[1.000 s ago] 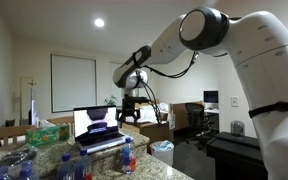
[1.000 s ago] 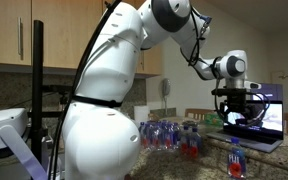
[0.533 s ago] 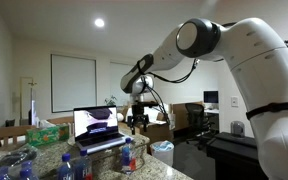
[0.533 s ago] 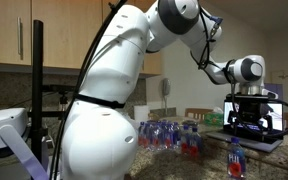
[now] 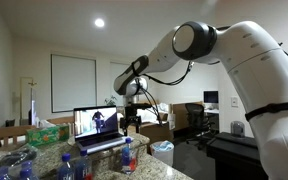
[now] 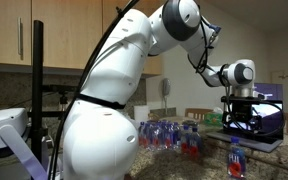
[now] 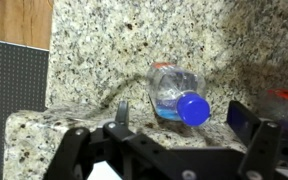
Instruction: Move the bottles to the left side of the counter
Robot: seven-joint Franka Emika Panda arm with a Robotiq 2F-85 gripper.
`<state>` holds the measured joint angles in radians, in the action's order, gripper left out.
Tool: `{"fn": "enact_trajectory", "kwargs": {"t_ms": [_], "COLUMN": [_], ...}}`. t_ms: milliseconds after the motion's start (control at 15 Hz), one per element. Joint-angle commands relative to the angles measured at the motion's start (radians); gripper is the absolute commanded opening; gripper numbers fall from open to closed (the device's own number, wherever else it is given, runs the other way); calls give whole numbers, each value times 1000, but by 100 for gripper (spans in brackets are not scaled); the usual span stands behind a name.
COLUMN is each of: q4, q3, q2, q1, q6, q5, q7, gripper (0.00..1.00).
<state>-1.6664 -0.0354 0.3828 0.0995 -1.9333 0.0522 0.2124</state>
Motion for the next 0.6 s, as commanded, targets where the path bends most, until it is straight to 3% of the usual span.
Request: {"fn": "enact_trajectory", "kwargs": {"t_ms": [0, 533], "q4": [12, -7], "q3": [10, 4], "q2": [2, -3], "q1": [-13, -34], "q6": [-11, -26], "q5": [-14, -35], "q7": [-6, -42], "gripper": [100, 100]}}
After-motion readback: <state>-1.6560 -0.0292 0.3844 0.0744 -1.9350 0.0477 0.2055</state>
